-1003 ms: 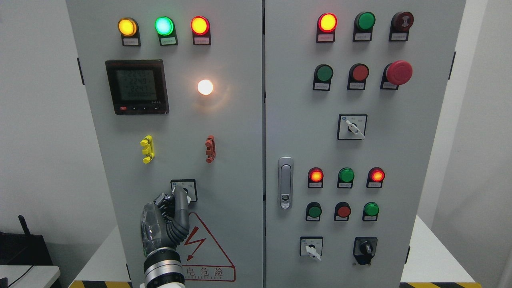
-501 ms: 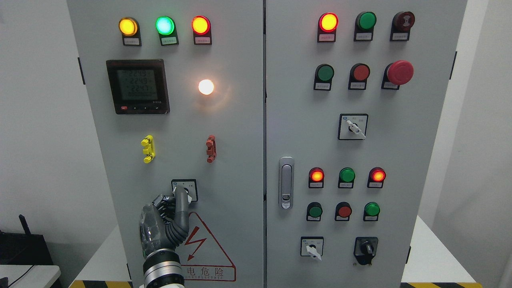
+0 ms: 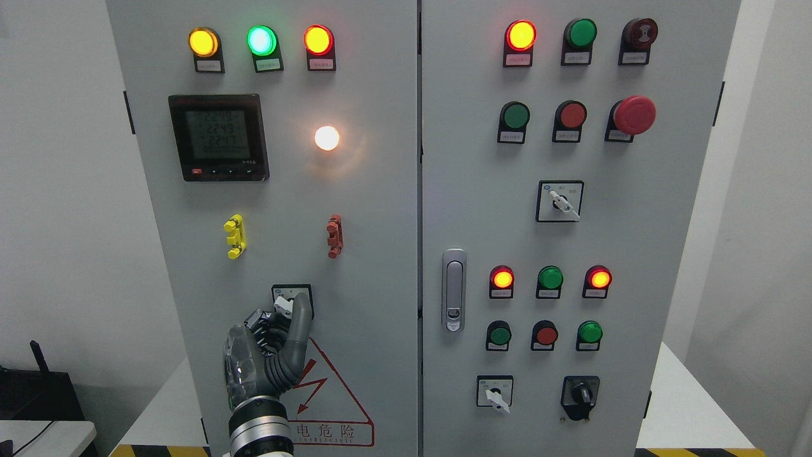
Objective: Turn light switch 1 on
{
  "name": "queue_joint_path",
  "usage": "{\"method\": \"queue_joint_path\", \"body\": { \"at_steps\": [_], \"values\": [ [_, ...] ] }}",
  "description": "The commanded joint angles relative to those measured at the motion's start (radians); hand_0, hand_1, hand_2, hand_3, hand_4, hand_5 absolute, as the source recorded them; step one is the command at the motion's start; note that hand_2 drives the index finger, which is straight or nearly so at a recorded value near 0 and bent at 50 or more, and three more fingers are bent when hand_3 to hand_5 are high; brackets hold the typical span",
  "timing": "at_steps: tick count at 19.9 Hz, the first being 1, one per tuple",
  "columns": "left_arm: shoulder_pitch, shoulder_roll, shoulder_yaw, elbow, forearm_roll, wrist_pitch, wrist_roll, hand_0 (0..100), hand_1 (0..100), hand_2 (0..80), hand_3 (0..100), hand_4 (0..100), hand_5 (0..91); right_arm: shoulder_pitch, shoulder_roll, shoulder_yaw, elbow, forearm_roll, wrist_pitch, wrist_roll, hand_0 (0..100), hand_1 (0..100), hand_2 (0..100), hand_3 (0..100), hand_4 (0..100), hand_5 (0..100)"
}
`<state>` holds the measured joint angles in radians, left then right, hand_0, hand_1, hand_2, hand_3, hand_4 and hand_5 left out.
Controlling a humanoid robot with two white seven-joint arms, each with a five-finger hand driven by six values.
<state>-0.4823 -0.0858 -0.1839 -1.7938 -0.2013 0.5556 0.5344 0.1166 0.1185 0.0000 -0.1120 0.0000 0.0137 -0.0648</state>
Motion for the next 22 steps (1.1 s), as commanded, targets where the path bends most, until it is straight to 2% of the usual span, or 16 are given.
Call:
{"method": "queue_joint_path", "body": {
  "at_steps": [1,8,11,13,16,17,18,22],
  "values": [
    [0.03,-0.005,0.011,-0.03,-0.004,-0.005,-0.008,10,35,64.3,88,88,80.4,0.0,0.0,0.017,0.0,-0.025,0.0,0.0,12,39,0,0,0,0],
    [0.116,0.005,0.049,-0.127,-0.007,-0.011,-0.053,8,36,65.1,89,89,80.3,0.0,0.0,0.017,0.0,-0.025,0.0,0.0,12,39,0,0,0,0],
    [0.151,0.009,0.093,-0.151,-0.01,-0.049,-0.102,8,36,66.1,90,89,80.6,0.0,0.0,0.017,0.0,-0.025,0.0,0.0,12,39,0,0,0,0],
    [0.202,0.009,0.147,-0.15,-0.024,-0.154,-0.157,7,37,67.0,91,89,80.8,0.0,0.001,0.017,0.0,-0.025,0.0,0.0,12,39,0,0,0,0],
    [0.312,0.018,0.271,-0.141,-0.03,-0.356,-0.312,5,39,67.4,92,90,79.0,0.0,0.0,0.017,0.0,-0.025,0.0,0.0,12,39,0,0,0,0],
    [0.35,0.02,0.324,-0.137,-0.03,-0.427,-0.353,4,39,65.6,91,89,72.9,0.0,0.001,0.017,0.0,-0.025,0.0,0.0,12,39,0,0,0,0],
    [0.387,0.024,0.379,-0.134,-0.03,-0.479,-0.393,3,39,64.3,91,89,71.0,0.0,0.0,0.017,0.0,-0.025,0.0,0.0,12,39,0,0,0,0],
    [0.501,0.035,0.609,-0.068,-0.023,-0.6,-0.484,2,37,57.3,87,87,66.6,0.0,0.0,0.017,0.0,-0.025,0.0,0.0,12,39,0,0,0,0]
  ]
}}
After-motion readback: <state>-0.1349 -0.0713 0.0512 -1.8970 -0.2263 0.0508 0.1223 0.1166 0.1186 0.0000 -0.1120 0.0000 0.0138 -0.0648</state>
